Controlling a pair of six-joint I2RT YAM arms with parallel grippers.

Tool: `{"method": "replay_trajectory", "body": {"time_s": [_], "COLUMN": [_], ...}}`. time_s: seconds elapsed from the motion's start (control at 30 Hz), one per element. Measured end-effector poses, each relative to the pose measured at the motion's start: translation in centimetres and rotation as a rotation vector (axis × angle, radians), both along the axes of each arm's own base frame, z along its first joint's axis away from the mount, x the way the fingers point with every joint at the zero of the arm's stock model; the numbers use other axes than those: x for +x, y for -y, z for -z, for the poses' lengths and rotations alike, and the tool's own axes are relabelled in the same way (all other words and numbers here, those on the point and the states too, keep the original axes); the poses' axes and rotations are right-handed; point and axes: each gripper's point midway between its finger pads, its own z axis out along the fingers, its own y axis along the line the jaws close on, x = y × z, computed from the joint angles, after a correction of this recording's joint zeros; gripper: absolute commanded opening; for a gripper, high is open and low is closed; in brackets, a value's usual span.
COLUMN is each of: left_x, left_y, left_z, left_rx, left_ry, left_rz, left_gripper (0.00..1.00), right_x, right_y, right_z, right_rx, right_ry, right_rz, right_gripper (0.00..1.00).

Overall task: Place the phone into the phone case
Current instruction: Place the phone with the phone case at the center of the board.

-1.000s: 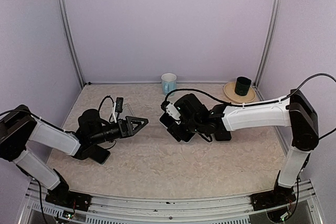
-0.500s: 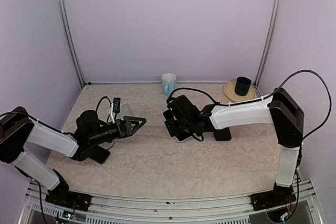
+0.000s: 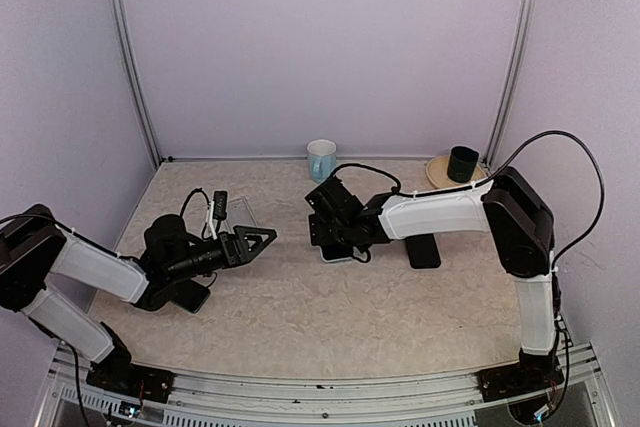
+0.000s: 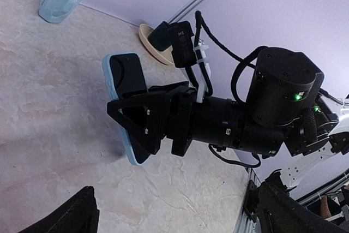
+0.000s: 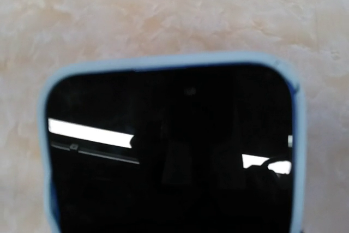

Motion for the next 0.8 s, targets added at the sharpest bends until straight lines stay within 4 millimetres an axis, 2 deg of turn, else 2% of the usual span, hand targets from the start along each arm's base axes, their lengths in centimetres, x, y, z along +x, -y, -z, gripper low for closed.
{"method": "replay_trajectory", "body": {"time_s": [0.3,0.53,0.8], "left_x": [-0.2,-0.3,-0.4], "left_y": [-0.2,-0.3,-0.4], "left_z": [0.4,0.4,0.6], "left_rx": [0.004,0.002,0.002], "left_ry": [-0.005,-0.004,-0.006], "left_rz": [-0.003,-0.004,-0.004], "left_gripper": [0.99,0.99,0.99], "right_x": [0.2,-0.1,0.1], "right_y": [1.0,1.5,1.9], "right_z": [1.7,3.1,3.6], "right_rx": [0.036,0.03,0.041], "right_ry": [-0.041,-0.067,-0.085], "right_rz": [0.136,0.169,0.195], "right_gripper": [0.56,0.58,0.6]}}
